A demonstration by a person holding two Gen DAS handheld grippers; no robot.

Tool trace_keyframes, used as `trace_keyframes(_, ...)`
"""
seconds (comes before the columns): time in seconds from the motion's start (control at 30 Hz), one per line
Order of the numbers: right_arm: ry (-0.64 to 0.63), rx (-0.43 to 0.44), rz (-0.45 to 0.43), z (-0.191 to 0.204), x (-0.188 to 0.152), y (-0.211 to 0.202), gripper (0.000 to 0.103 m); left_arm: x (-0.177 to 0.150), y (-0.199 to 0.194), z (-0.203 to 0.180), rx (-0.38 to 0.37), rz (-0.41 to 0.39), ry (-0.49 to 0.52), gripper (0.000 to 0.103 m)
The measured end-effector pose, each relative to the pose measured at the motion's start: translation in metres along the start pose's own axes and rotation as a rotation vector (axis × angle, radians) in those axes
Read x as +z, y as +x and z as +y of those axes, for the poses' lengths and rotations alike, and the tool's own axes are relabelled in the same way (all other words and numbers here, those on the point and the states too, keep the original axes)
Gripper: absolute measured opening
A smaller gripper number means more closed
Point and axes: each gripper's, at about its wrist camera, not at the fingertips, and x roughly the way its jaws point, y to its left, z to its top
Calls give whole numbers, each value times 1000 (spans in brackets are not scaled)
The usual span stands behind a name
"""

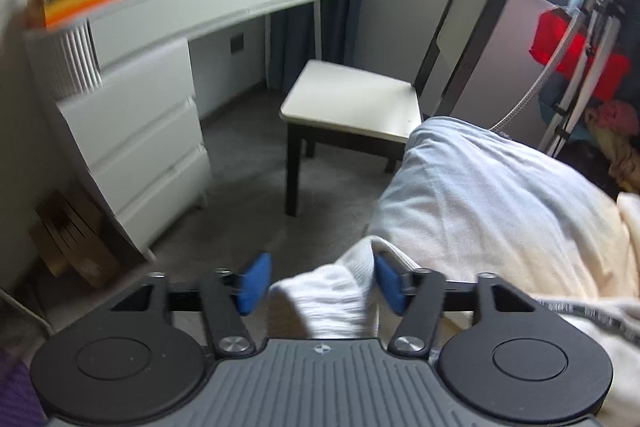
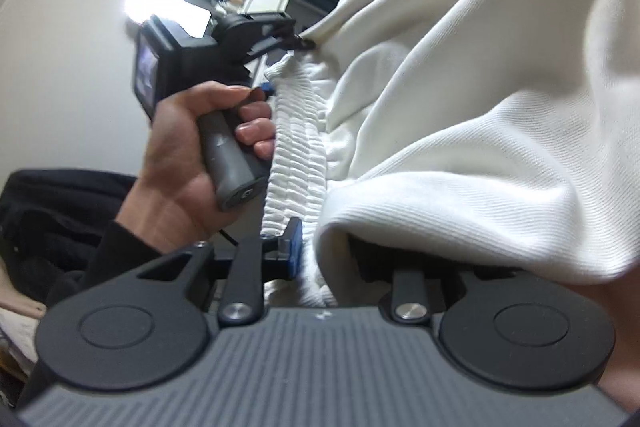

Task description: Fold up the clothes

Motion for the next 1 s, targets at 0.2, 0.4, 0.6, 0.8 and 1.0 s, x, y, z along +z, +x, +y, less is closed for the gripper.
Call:
trace_keyframes(0.2,-110,-17,-28,21,-8,-50,89,-16,-91,-5,-1,-117,91,89)
trace_keyframes(0.4,-276,-117,-169,51,-21,-149,88,-68,-198,-38,-62,-252,174,97)
trace_keyframes(0.6,-386,-252,-385,42,-28,-258,88,-137,-301,-85,-167,-363,203,100)
trace_keyframes(0.8,-432,-366,-505,13,-36,-330,88,-204,-374,-137,-295,-407,211,103)
trace_keyframes(1.0,-437,-456,-597,-31,-54,-400,88,-240,-382,-194,-483,-364,249,102)
